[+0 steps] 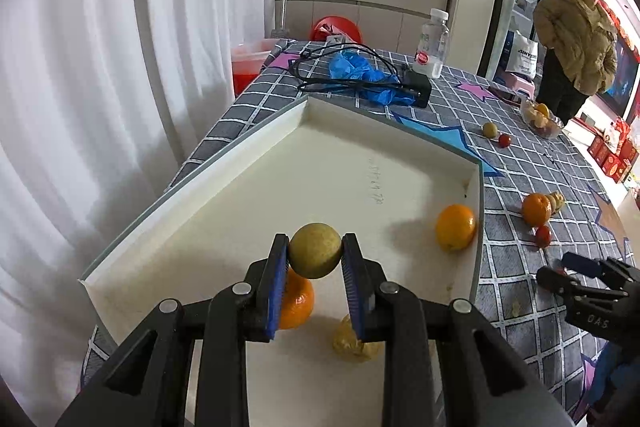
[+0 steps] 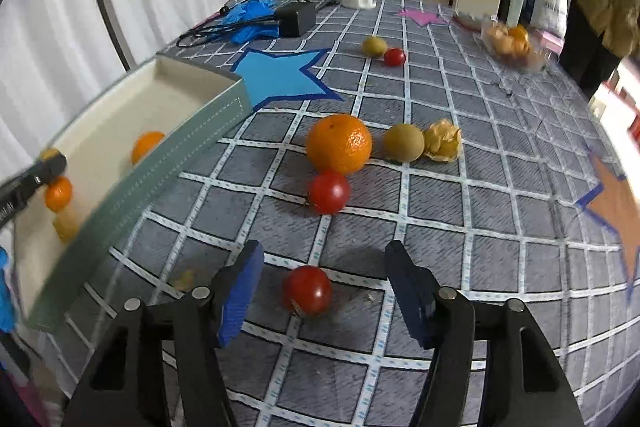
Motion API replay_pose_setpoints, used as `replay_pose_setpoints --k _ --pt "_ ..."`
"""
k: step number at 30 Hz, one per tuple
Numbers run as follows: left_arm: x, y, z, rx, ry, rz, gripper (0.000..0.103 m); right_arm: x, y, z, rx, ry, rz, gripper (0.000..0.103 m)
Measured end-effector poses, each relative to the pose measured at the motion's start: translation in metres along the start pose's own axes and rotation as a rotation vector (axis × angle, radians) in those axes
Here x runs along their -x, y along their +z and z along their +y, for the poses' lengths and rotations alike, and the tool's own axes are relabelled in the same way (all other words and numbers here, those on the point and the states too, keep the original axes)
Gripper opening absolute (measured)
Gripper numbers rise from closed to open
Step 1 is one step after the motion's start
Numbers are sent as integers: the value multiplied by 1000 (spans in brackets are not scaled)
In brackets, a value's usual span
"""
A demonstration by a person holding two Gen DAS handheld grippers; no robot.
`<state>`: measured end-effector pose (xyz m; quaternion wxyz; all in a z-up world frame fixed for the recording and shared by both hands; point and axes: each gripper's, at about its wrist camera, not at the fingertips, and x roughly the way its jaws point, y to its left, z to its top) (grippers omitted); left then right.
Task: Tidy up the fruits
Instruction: 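Carry the yellow-green fruit over the cream tray with the left gripper while right gripper grasps a red tomato, then lower both fruits into the cream tray and open both grippers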
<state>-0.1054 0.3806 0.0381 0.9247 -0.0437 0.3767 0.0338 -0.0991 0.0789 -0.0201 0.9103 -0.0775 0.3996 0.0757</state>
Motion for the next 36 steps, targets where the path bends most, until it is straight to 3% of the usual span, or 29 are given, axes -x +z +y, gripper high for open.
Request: replay_pose_setpoints --k 2,7,15,24,31,33,34,36 --pt "1 -1 0 -1 2 1 29 4 -3 8 36 -13 -15 25" --pt "1 -2 5 5 9 1 29 9 -8 16 31 28 -29 24" --pt "0 -1 12 22 10 2 29 16 26 23 -81 264 -27 23" --pt "3 3 16 24 25 -17 29 5 61 76 -49 374 -24 23" --pt "1 1 15 22 23 -10 29 -8 71 108 6 394 -10 24" --pt "1 1 14 15 20 -11 33 -13 71 110 0 400 12 24" --pt "2 0 14 11 19 -14 40 -13 71 109 -7 397 17 33" --pt "4 0 13 12 22 -31 53 -8 71 105 -20 421 1 64"
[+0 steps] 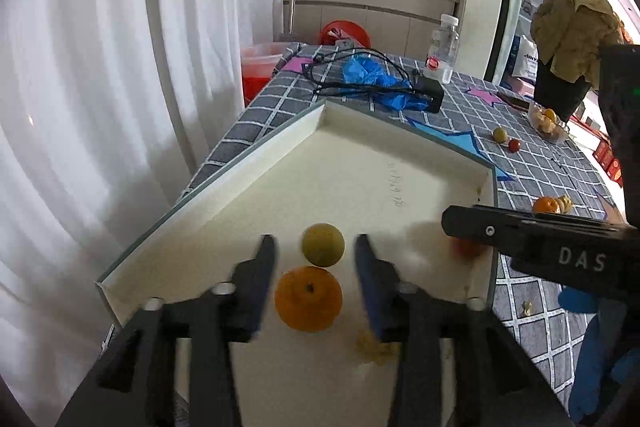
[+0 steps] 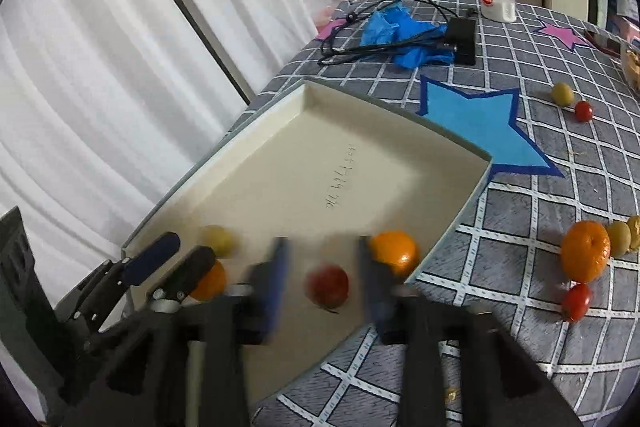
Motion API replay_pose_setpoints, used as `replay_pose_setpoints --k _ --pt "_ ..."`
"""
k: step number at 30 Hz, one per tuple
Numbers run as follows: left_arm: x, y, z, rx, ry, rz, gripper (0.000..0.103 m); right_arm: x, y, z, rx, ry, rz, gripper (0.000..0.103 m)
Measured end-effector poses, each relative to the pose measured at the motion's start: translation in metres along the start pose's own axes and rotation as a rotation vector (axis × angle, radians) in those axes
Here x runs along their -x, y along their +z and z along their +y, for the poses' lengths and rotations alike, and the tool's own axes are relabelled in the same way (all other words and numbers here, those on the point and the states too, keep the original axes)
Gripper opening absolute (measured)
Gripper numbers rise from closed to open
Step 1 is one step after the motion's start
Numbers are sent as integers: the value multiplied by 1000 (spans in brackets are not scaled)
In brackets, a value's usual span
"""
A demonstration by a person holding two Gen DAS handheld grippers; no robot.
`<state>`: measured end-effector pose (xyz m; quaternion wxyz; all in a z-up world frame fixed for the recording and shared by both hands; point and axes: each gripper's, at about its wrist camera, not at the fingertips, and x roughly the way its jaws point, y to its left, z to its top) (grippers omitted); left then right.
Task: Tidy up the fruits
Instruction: 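Lower both fruits into the cream tray and open both grippers, then withdraw both grippers from the tray back over the table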
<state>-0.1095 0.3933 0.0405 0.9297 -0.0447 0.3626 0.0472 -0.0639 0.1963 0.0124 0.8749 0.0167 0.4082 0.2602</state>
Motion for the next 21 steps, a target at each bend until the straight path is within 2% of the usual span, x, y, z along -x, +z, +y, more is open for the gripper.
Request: replay_pose_setpoints --k 1,2,3,6,7,10,13,17,19,21 --pt "3 0 0 7 -4 -15 58 4 0 0 -1 -1 -13 91" --pt "5 0 0 12 -8 -25 61 9 0 0 -1 -26 -36 101" --pt "8 0 -1 15 -12 -35 63 17 -1 0 5 -51 -68 101" --pt "18 0 -7 19 -29 -64 74 32 -3 -10 -11 -59 -90 101" --pt "22 0 -11 20 -46 -74 80 38 -6 -16 -30 -65 -97 101" --pt "33 -3 -26 9 -96 -82 82 57 -18 -46 -99 -96 -117 101" --pt "36 -8 -58 -78 -178 -13 82 70 -31 -80 -173 -157 -113 101" --pt "28 -21 -108 -166 -231 82 84 92 -57 -131 -287 -277 -104 101" --pt "21 -28 -130 -188 -243 131 91 103 -69 -155 -334 -327 -103 101" --pt "14 -33 -148 -202 -228 163 93 118 -81 -179 -370 -387 -105 101"
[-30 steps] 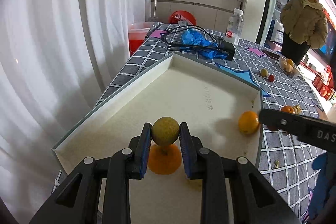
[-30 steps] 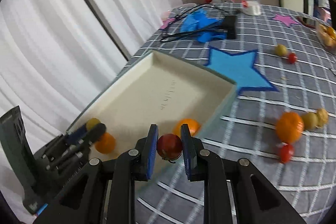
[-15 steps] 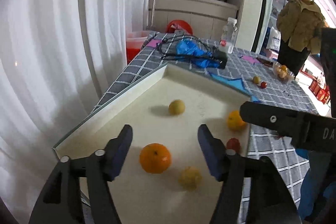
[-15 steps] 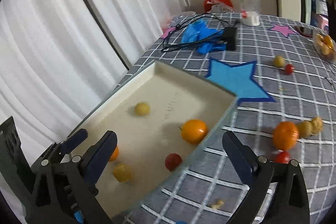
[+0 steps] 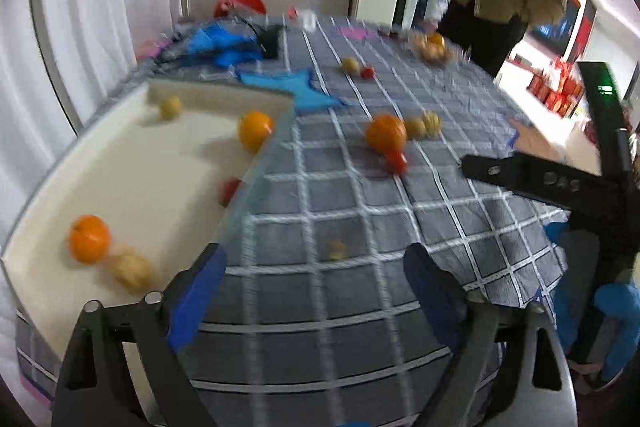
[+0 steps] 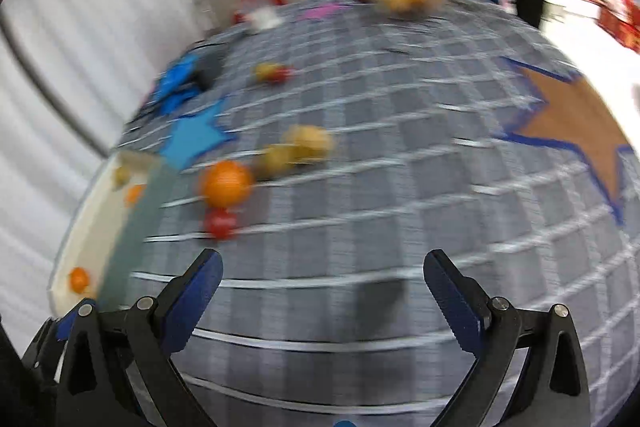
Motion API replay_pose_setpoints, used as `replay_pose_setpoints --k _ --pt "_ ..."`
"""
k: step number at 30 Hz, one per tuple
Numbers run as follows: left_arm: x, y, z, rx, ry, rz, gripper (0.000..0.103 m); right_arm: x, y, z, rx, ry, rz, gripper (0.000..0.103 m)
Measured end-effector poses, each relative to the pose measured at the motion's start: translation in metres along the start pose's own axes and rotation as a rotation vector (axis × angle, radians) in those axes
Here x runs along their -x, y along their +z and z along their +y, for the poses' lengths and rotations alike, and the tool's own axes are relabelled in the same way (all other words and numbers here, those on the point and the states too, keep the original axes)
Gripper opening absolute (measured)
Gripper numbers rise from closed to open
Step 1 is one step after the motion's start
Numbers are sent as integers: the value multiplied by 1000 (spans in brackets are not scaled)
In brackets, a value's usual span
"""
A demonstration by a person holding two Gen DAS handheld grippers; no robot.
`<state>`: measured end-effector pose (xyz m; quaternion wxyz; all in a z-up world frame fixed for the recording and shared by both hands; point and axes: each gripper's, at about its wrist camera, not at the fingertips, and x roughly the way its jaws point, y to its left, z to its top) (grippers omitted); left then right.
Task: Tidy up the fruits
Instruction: 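Withdraw both grippers from the tray back over the table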
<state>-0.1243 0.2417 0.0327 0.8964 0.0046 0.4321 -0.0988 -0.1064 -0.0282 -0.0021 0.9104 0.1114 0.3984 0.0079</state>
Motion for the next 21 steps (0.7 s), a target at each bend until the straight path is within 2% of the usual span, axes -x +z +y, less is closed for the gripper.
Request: replay_pose_setpoints --k 2,6,10,14,21 --pt "-10 0 -17 -39 12 -4 93 5 -3 -20 -9 -58 -15 101" --pt "-28 -2 -38 -102 98 -16 93 13 -7 -47 14 -168 -58 102" --pt "-47 -1 -37 -70 98 20 93 10 -9 -55 45 -176 -80 102" --pt "-51 2 -30 -20 75 14 94 8 -11 -49 90 -193 -75 102" --pt "-51 0 -29 -18 82 5 97 4 -13 -43 123 -226 -63 102"
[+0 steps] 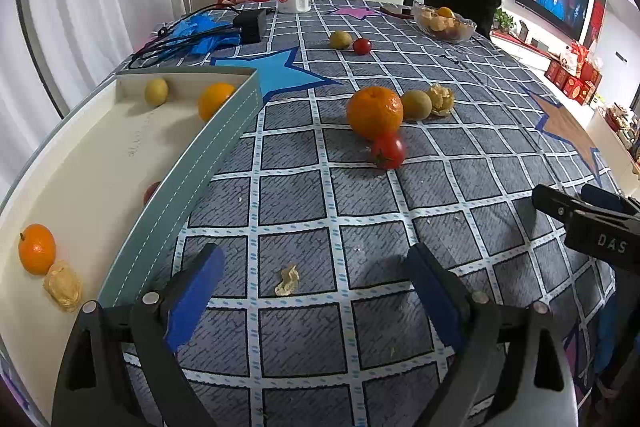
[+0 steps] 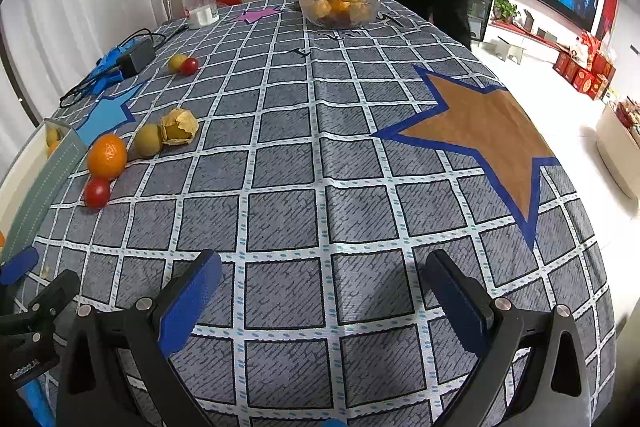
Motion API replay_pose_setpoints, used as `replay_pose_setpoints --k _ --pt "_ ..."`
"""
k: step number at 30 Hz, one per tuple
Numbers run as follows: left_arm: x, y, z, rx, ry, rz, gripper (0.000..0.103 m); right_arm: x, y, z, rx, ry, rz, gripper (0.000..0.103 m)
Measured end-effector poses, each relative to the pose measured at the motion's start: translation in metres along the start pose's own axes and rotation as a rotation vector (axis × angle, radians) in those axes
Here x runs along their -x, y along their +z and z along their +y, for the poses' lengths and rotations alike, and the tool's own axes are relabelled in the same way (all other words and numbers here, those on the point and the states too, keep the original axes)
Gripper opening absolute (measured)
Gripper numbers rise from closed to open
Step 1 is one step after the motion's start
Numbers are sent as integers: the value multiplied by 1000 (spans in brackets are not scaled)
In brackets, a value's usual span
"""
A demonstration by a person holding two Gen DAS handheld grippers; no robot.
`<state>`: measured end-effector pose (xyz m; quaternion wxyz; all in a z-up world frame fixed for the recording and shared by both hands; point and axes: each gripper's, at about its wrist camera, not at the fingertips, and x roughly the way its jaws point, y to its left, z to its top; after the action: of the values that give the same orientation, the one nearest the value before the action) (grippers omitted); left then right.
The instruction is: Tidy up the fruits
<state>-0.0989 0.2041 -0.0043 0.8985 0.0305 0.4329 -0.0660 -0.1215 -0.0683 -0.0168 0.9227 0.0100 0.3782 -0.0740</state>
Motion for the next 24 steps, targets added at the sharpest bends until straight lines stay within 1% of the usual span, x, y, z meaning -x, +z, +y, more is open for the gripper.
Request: replay_pose_setpoints --k 1,2,24 --pt "-1 0 0 4 2 9 101 0 0 0 -1 1 -1 102" --pt "-2 0 1 8 0 18 102 0 0 0 -3 4 -2 102" --pt "-1 -1 1 2 -4 16 102 0 0 0 -2 1 -1 102"
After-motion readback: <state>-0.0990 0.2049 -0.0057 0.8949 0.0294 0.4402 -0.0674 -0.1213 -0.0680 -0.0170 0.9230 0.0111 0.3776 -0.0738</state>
